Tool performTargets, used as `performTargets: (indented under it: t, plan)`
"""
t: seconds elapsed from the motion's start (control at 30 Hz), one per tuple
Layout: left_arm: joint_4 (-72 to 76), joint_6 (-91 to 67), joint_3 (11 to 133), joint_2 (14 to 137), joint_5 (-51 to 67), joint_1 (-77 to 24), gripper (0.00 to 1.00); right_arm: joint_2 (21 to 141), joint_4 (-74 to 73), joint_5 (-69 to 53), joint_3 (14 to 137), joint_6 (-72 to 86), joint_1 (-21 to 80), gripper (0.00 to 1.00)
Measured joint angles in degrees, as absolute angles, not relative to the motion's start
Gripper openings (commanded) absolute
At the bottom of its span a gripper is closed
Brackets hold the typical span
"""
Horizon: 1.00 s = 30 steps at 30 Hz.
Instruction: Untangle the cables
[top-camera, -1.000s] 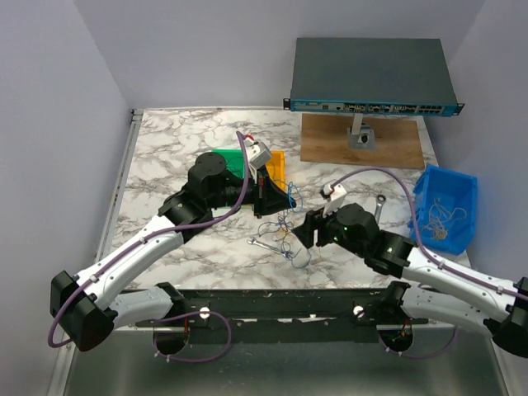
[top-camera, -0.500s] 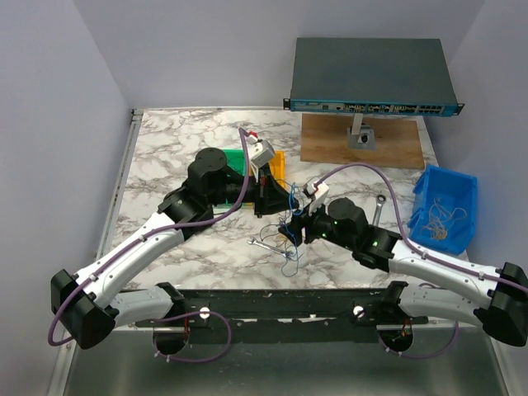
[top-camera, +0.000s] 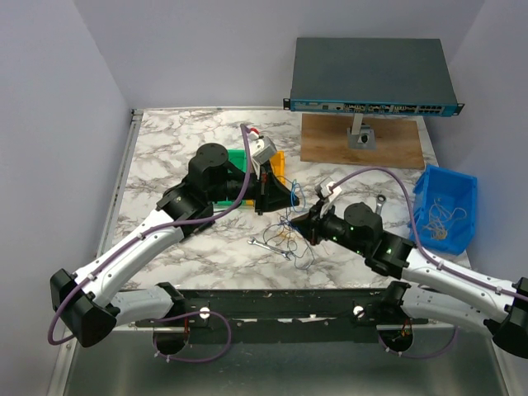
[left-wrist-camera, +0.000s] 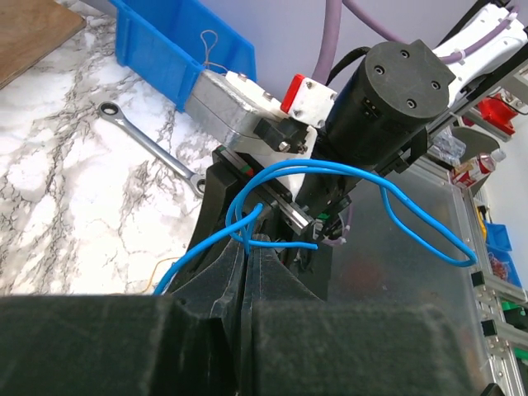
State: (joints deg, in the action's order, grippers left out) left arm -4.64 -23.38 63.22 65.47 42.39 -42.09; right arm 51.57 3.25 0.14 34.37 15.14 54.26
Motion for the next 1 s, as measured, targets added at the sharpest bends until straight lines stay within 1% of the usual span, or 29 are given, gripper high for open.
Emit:
performTargets:
  t: [0.03, 0.07, 0.13, 0.17, 0.2, 0.33, 0.5, 0.7, 0.73, 0.8, 0.83, 0.87, 0.9, 0.93, 0.97, 1.0]
  plan:
    - [-4.8, -23.4, 63.4, 65.5, 42.1, -42.1, 0.0, 51.0, 3.2, 0.4, 34.0, 15.3, 54.3, 0.06]
    - [-5.0, -23.4, 63.5, 65.5, 42.0, -42.1, 0.0, 50.7, 3.2, 0.5, 33.7, 15.4, 54.3, 0.12]
    - [-5.7, -23.4, 63.8, 65.5, 41.6, -42.1, 0.0, 49.9, 3.2, 0.5, 33.1, 15.6, 54.3, 0.36]
    - [-6.2, -23.4, 64.1, 65.5, 41.4, -42.1, 0.0, 49.6, 3.2, 0.4, 32.8, 15.7, 54.3, 0.42]
    - [-6.3, -23.4, 64.3, 65.5, 41.3, -42.1, 0.0, 49.4, 3.2, 0.1, 32.6, 15.8, 54.3, 0.45]
    - [-7.2, -23.4, 65.5, 65.5, 40.5, -42.1, 0.0, 49.4, 3.2, -2.5, 32.4, 15.5, 54.3, 0.56]
    - [-8.0, -23.4, 66.5, 65.7, 40.1, -42.1, 0.0, 49.4, 3.5, -5.8, 32.4, 15.3, 54.3, 0.67]
    - [-8.8, -23.4, 66.9, 66.2, 39.7, -42.1, 0.0, 49.4, 4.7, -7.1, 32.4, 15.0, 54.3, 0.67]
    - [-9.0, -23.4, 66.9, 66.4, 39.7, -42.1, 0.0, 49.4, 5.1, -7.1, 32.4, 15.0, 54.3, 0.67]
    - [-9.2, -23.4, 66.9, 66.8, 39.7, -42.1, 0.0, 49.4, 6.0, -6.8, 32.4, 15.1, 54.3, 0.62]
    - [-9.2, -23.4, 66.9, 66.9, 39.7, -42.1, 0.0, 49.4, 6.5, -6.5, 32.4, 15.2, 54.3, 0.54]
    - [-9.2, -23.4, 66.9, 67.0, 39.7, -42.1, 0.0, 49.4, 6.9, -6.0, 32.4, 15.4, 54.3, 0.39]
    - [-9.3, -23.4, 66.9, 67.1, 39.7, -42.1, 0.0, 49.4, 7.5, -5.4, 32.4, 15.6, 54.3, 0.27]
    - [-9.3, -23.4, 66.9, 67.2, 39.7, -42.1, 0.0, 49.4, 7.9, -4.8, 32.4, 15.4, 54.3, 0.13]
    - [-9.3, -23.4, 66.9, 67.2, 39.7, -42.1, 0.0, 49.4, 8.2, -4.1, 32.4, 15.7, 54.3, 0.04]
    - [-9.5, -23.4, 67.0, 67.2, 39.7, -42.1, 0.0, 49.5, 8.4, -3.3, 32.4, 15.9, 54.3, 0.01]
